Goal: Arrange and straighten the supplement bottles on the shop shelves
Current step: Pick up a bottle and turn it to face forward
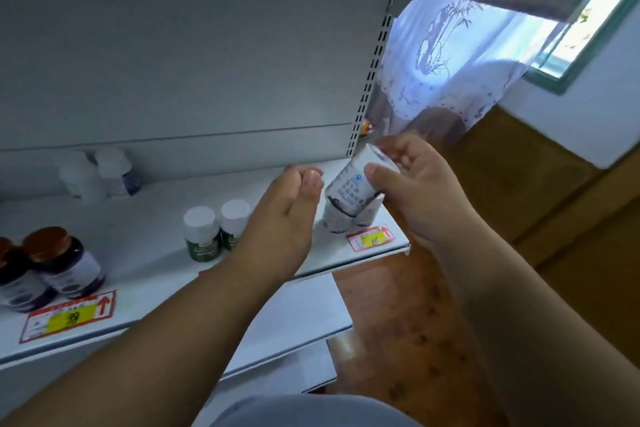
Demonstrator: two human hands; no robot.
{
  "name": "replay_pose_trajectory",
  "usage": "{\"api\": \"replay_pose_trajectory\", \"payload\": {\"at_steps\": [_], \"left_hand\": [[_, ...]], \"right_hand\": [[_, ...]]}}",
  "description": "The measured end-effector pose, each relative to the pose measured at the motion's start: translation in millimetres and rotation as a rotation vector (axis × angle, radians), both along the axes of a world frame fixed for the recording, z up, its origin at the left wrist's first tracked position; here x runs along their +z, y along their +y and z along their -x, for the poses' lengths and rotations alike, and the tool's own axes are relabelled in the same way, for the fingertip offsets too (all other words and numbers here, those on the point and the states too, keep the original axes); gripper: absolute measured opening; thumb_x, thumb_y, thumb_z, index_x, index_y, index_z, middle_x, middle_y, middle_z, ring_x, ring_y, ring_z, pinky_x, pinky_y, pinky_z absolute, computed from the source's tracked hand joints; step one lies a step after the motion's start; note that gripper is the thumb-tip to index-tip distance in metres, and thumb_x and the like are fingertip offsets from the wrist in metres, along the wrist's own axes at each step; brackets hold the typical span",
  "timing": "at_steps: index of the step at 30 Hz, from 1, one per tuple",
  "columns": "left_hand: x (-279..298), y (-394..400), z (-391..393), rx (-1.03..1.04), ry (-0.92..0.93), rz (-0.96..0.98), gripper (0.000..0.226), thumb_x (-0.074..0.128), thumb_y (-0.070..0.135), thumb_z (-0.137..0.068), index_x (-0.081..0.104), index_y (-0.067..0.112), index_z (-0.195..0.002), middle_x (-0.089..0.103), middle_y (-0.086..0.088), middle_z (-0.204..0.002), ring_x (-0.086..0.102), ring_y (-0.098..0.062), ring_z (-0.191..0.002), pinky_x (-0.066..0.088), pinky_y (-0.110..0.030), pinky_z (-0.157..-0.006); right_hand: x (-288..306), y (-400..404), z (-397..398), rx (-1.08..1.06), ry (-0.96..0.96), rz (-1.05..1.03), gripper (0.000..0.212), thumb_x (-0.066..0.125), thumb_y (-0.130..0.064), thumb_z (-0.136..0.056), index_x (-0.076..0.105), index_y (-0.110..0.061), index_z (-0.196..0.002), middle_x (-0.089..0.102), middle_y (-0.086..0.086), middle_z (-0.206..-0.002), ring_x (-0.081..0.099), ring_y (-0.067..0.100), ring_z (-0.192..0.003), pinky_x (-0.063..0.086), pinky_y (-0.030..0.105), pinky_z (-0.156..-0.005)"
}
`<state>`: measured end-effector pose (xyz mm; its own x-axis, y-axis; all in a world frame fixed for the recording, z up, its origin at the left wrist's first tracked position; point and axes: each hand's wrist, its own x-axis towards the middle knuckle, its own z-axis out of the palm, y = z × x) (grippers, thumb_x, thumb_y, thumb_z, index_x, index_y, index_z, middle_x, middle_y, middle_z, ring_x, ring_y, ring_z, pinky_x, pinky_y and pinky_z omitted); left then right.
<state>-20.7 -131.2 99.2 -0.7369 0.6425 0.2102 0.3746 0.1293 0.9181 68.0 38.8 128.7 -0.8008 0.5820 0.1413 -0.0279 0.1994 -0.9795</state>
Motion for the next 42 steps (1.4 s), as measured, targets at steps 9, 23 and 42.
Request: {"api": "replay_pose_trajectory", "payload": {"at_steps": [9, 23, 42], "left_hand": [[-2, 102, -9, 0.279, 0.042, -0.059, 0.050, 0.027, 0.063, -0.086, 0.056, 0.030, -0.109, 0.061, 0.013, -0.109, 0.056, -0.008, -0.103, 0.047, -0.036, -0.093], [-16, 163, -18, 0.201, 0.205, 0.259, 0.025, 0.039, 0.039, -0.100, 0.049, 0.033, -0.122, 0.056, 0.015, -0.118, 0.052, -0.003, -0.104, 0.039, -0.007, -0.080], [-27, 156, -25, 0.244, 0.152, 0.283, 0.027, 0.043, 0.033, -0.099, 0.052, 0.030, -0.124, 0.057, 0.012, -0.119, 0.054, -0.006, -0.104, 0.038, -0.009, -0.078]], "right_hand": [[3, 127, 15, 0.057, -0.049, -0.339, 0.042, 0.078, -0.021, -0.076, 0.060, -0.031, -0.113, 0.066, -0.021, -0.106, 0.061, -0.010, -0.095, 0.046, 0.004, -0.071], [-85, 178, 27, 0.317, -0.390, -0.679, 0.063, 0.078, -0.024, -0.069, 0.049, -0.038, -0.123, 0.051, -0.017, -0.116, 0.051, 0.007, -0.098, 0.037, 0.012, -0.068], [-72, 165, 20, 0.262, -0.303, -0.785, 0.052, 0.064, -0.045, -0.082, 0.043, -0.041, -0.129, 0.045, -0.016, -0.134, 0.043, 0.010, -0.123, 0.040, 0.026, -0.095]]}}
